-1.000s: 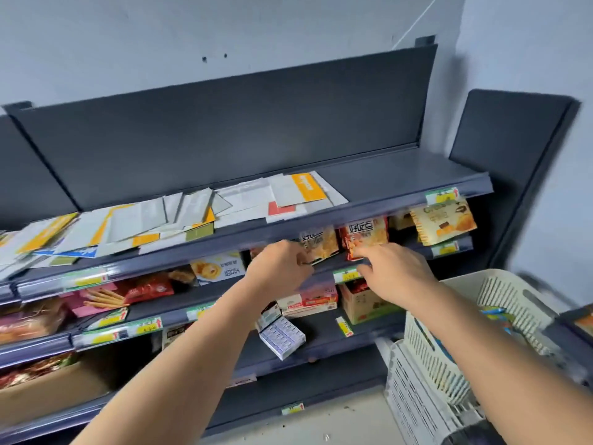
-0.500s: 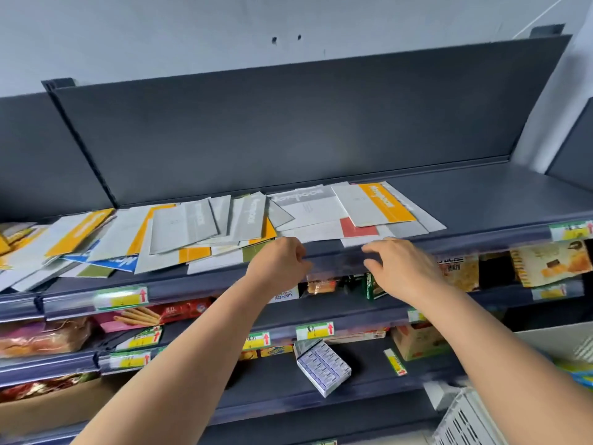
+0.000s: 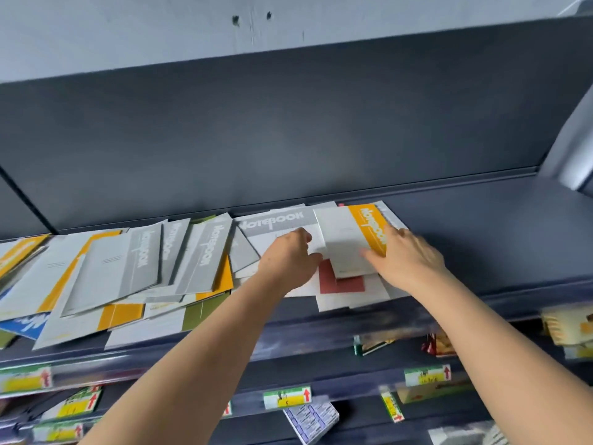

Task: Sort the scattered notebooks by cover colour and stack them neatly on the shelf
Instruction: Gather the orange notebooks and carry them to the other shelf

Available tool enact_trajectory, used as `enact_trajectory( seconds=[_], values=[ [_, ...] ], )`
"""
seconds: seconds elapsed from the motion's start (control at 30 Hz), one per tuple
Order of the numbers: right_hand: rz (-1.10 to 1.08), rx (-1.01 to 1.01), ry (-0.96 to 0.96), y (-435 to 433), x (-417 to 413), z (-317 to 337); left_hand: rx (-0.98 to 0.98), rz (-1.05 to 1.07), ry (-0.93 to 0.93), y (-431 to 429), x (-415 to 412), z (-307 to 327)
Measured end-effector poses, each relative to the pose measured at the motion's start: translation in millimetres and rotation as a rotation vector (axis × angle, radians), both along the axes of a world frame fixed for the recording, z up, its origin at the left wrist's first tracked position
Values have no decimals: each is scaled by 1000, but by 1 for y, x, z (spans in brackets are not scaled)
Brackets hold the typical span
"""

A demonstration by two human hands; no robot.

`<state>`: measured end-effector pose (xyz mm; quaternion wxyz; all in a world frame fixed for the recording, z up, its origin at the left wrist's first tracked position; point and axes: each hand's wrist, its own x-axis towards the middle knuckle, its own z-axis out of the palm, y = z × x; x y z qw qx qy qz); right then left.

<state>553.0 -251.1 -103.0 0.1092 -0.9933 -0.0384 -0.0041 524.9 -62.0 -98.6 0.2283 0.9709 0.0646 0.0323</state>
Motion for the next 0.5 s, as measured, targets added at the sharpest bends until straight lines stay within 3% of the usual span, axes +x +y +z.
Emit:
enact_trajectory(
  seconds=[0.3,0.4,0.5],
  values=[
    [-92,106,166,-2,53,3,-14,56,-12,4,33,-6],
    [-108,137,-5,-5,58,5,-18,31,-3,6,40,-1],
    [-93,298,-275,-2,55,12,-23,21,-46,10,48,4]
  ],
)
